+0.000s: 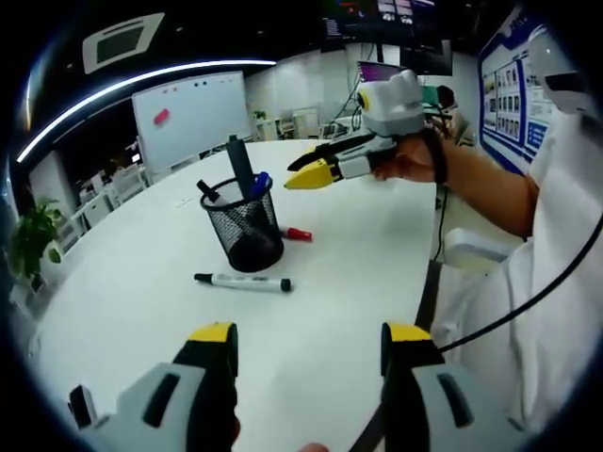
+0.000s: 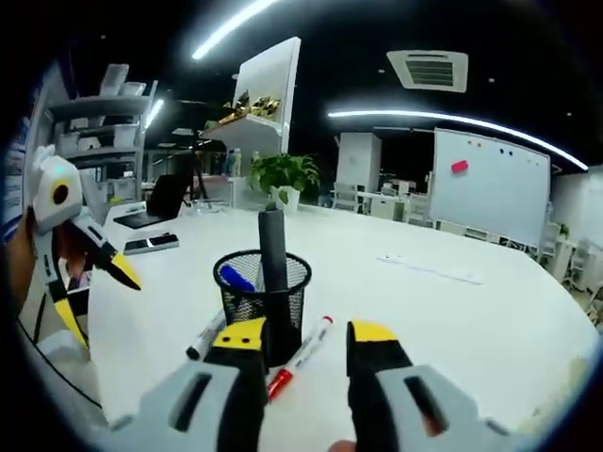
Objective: Place the scattered laser pointers and whiteboard markers into the pen holder and stack the scattered paper cups together
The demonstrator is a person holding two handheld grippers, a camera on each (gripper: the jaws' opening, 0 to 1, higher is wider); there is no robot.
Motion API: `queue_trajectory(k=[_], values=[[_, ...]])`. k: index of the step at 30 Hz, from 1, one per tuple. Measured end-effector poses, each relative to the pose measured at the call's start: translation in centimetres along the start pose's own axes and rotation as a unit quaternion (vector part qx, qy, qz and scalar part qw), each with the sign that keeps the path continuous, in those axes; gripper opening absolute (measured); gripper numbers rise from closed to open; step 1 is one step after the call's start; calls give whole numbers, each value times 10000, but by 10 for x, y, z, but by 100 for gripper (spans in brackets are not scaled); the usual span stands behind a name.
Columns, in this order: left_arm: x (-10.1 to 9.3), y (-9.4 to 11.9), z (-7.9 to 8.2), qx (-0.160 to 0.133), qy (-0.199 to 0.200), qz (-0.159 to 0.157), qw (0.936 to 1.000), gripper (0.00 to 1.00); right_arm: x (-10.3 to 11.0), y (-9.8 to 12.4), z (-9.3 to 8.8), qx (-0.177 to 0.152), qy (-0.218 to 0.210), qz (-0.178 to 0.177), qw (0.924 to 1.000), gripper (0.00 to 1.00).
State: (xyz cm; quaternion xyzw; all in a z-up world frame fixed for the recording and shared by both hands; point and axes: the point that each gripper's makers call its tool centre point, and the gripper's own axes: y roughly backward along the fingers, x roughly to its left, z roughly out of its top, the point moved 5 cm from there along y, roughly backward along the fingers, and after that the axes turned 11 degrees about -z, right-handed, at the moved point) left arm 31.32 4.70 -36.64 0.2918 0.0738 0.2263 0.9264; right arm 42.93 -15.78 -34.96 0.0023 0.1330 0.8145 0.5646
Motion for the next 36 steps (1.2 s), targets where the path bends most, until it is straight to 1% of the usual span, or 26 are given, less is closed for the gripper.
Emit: queue_trajectory(k=[2,7,14,19,25,30,32,33,36], values=[[0,1,0,5,3,16,10000,62,2,-1,-7,152,-29,2,9999,33],[1,2,0,15,4,34,10000,62,11,-2,-30,579,-164,36,9982,30],[2,4,-1,21,0,58,10000,62,13,-3,-36,675,-127,45,9976,30],[2,3,1,-18,-10,41,10000,62,21,-4,-43,778,-99,134,9968,31],[1,2,0,-13,3,25,10000,62,22,-5,-46,843,-134,70,9963,29],[2,2,-1,-14,20,36,10000,62,27,-6,-54,989,-101,107,9950,28],[2,2,-1,-17,30,40,10000,62,29,-6,-55,976,-71,146,9951,28],[2,2,-1,-17,30,40,10000,62,29,-6,-55,980,-65,145,9951,27],[1,2,-2,-7,35,29,10000,62,27,-5,-57,1173,-343,51,9925,20]])
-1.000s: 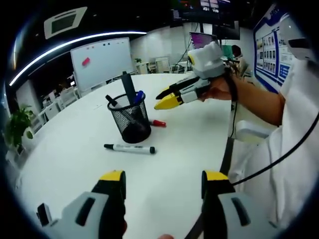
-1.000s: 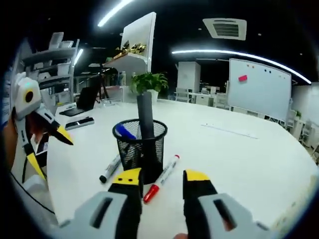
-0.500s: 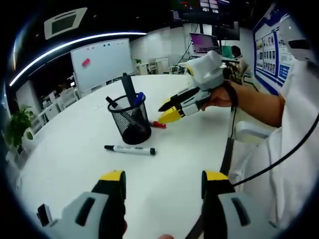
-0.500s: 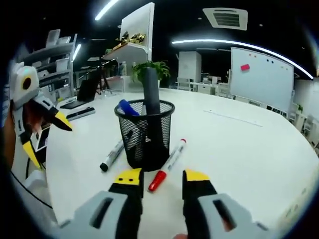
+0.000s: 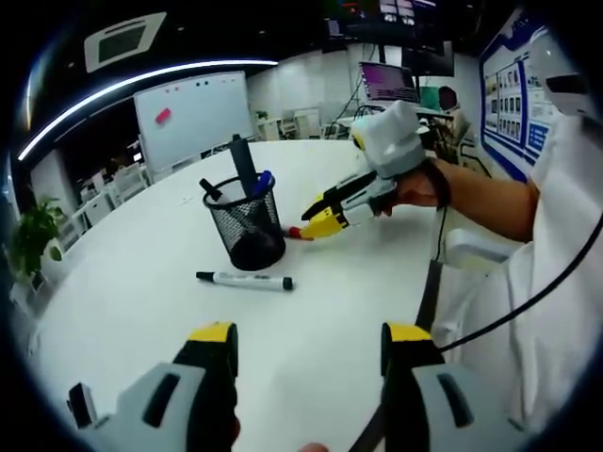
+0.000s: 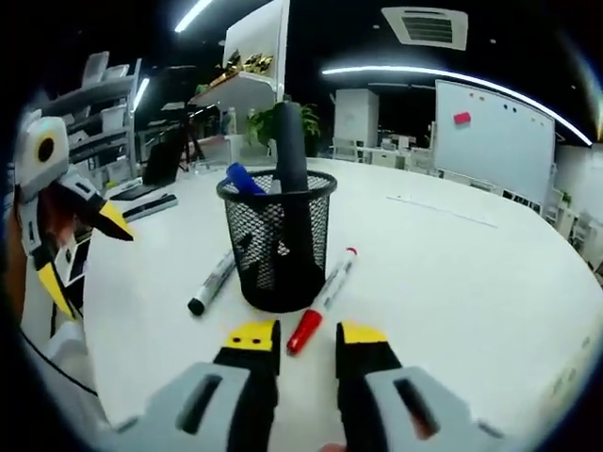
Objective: Place the scattered laser pointers and whiteboard markers into the pen holder and stack the scattered paper cups together
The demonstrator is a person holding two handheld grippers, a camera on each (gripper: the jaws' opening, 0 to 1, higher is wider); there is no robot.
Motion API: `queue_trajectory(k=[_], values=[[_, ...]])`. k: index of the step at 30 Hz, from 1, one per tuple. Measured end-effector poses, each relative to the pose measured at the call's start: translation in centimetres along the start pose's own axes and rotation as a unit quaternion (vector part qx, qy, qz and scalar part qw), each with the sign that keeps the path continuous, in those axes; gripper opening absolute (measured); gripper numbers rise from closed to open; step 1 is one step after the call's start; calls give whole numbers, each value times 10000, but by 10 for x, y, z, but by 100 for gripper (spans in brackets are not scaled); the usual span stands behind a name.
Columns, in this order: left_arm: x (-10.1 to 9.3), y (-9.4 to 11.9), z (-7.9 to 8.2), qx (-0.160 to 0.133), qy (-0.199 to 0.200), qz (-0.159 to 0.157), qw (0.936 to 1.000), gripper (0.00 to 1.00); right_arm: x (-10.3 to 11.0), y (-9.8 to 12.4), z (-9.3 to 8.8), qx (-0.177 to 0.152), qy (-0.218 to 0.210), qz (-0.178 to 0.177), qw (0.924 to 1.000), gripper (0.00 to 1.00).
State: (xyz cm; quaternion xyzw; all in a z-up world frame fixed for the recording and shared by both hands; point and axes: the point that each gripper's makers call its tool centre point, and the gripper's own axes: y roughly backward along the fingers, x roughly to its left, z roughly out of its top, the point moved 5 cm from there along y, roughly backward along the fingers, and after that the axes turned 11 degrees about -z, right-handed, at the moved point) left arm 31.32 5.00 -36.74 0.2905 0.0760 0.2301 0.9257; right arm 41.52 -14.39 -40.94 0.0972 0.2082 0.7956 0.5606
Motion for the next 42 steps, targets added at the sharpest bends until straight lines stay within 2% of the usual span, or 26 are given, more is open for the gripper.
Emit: queue_trajectory(k=[7,14,29,37,40,42], values=[[0,0,0,-5,0,1,10000,62,3,-1,-2,50,40,5,10000,19],[-1,-1,0,11,16,-14,10000,62,1,-3,-5,160,-55,-108,9998,14],[-1,-2,1,-1,2,-26,10000,62,-3,-4,-7,118,47,-390,9992,9],[-2,-3,-2,53,-4,-37,10000,62,-2,-2,-7,102,165,-401,9990,8],[-3,-2,0,27,-17,-58,10000,62,-2,-2,-7,112,94,-403,9991,8],[-3,-2,1,23,-29,-57,10000,62,-4,-2,-6,105,-134,-417,9990,8]])
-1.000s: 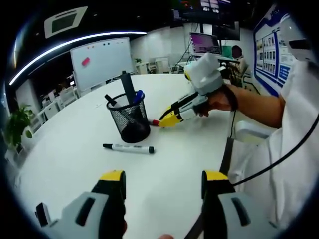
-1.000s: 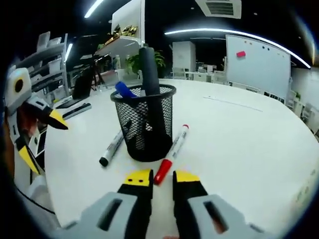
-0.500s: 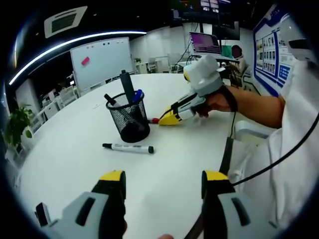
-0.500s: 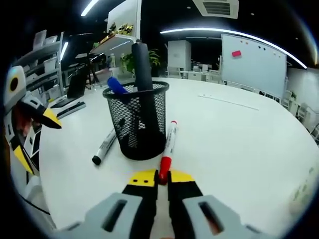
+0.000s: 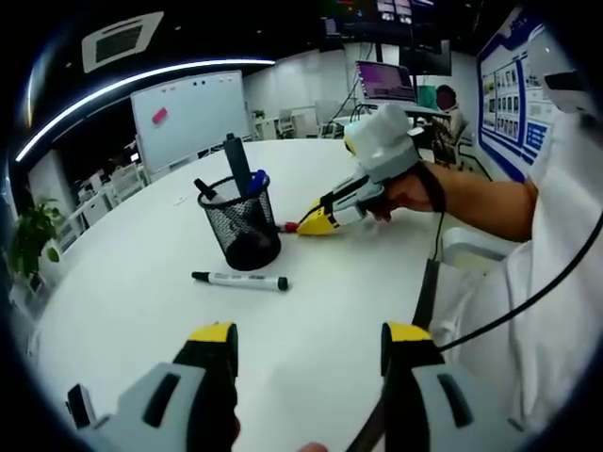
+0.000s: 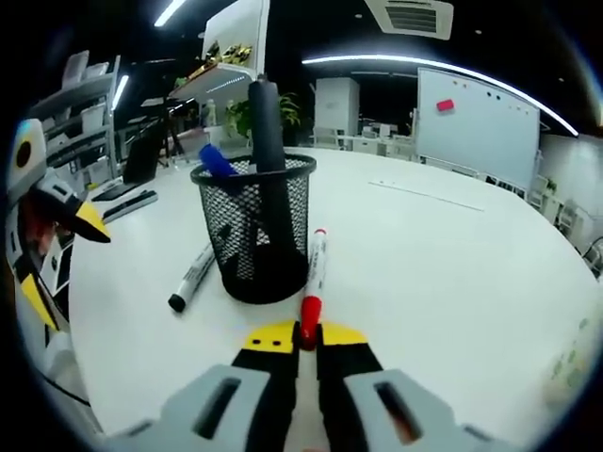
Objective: Place the scattered laser pointers and whiteboard markers into the pen holder and stack the scattered paper cups together
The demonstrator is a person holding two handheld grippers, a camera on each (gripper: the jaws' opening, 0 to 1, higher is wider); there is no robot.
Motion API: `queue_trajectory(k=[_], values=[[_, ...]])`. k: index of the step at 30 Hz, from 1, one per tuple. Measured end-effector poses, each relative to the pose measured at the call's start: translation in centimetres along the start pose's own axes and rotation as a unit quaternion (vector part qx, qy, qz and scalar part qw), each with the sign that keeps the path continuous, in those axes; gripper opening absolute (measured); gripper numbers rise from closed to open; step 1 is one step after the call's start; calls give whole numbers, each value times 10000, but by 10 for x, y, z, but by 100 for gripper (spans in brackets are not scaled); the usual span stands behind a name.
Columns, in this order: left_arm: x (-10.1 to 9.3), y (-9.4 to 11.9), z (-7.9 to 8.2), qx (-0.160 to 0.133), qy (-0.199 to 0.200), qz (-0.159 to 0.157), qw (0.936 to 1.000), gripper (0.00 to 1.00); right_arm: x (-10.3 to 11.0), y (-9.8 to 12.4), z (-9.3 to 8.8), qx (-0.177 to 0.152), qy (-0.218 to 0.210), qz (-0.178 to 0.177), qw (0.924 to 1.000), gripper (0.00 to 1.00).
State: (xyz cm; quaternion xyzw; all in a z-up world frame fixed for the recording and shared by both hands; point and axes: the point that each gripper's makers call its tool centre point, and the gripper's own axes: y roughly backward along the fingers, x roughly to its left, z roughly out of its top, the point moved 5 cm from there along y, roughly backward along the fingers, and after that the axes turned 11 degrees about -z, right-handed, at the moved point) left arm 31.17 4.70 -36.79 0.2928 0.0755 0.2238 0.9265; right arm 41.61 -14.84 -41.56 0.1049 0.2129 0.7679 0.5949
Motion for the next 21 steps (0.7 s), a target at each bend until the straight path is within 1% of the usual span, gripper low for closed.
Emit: queue_trajectory(k=[2,9,11,14,17,21], values=[[0,0,0,15,-19,5,10000,62,-1,0,0,8,-22,5,10000,8],[2,-1,0,46,-32,5,10000,62,-9,3,12,-342,14,-159,9993,8],[1,0,2,3,-38,-14,10000,62,-10,4,16,-471,77,-127,9988,8],[0,-2,3,3,-50,-31,10000,62,-11,5,19,-498,82,-70,9987,8],[0,-3,2,42,-54,-38,10000,62,-13,8,24,-596,113,-79,9981,7],[-1,-2,4,20,-70,-40,10000,62,-15,13,31,-741,197,-86,9970,7]])
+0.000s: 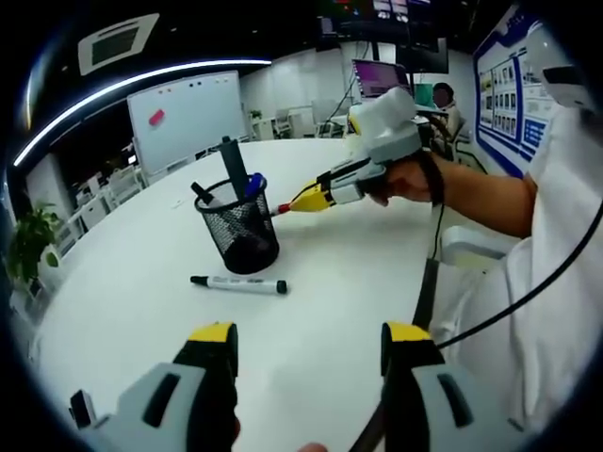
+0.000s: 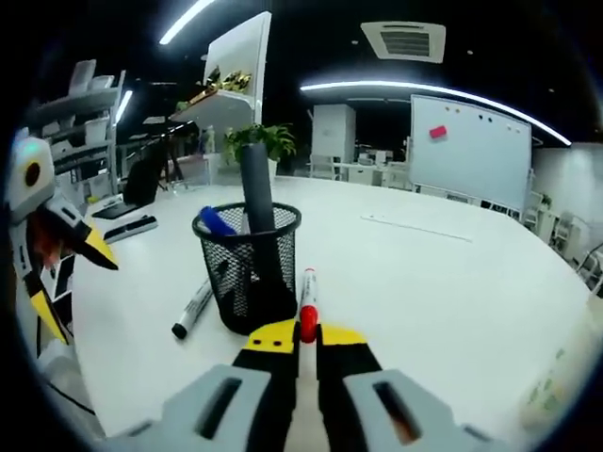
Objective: Place the scattered laser pointers and whiteboard markers into the pen holder and stack the scattered paper cups together
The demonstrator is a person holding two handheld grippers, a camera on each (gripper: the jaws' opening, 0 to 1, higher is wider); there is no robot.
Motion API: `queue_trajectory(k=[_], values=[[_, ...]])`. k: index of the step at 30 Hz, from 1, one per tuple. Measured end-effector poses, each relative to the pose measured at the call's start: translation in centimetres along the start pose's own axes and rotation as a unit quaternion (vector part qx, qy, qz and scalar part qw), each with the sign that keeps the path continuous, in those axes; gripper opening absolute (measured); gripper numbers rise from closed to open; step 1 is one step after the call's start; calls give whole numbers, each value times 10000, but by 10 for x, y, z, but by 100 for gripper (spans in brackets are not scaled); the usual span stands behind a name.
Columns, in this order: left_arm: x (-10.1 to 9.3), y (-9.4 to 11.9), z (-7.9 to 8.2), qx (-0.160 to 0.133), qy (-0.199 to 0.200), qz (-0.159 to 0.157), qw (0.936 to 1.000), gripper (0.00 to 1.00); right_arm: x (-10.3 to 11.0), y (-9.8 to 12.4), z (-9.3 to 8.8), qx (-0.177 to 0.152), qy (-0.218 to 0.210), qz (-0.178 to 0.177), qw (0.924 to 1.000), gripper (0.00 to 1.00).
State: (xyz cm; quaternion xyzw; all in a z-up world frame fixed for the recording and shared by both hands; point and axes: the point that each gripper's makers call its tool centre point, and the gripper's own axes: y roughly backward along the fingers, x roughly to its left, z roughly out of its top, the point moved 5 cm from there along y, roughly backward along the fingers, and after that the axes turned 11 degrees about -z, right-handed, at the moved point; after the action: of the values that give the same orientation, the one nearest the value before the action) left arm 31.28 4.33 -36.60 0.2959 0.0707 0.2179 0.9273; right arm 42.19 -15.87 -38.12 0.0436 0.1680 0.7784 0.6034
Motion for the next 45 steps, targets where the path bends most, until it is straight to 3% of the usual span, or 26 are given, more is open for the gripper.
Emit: queue_trajectory(k=[13,45], values=[[0,-2,-2,17,23,-21,10000,62,-8,5,22,-522,23,-103,9986,7],[-1,-2,-3,4,41,-31,10000,62,-16,20,57,-1342,-125,-133,9908,7]])
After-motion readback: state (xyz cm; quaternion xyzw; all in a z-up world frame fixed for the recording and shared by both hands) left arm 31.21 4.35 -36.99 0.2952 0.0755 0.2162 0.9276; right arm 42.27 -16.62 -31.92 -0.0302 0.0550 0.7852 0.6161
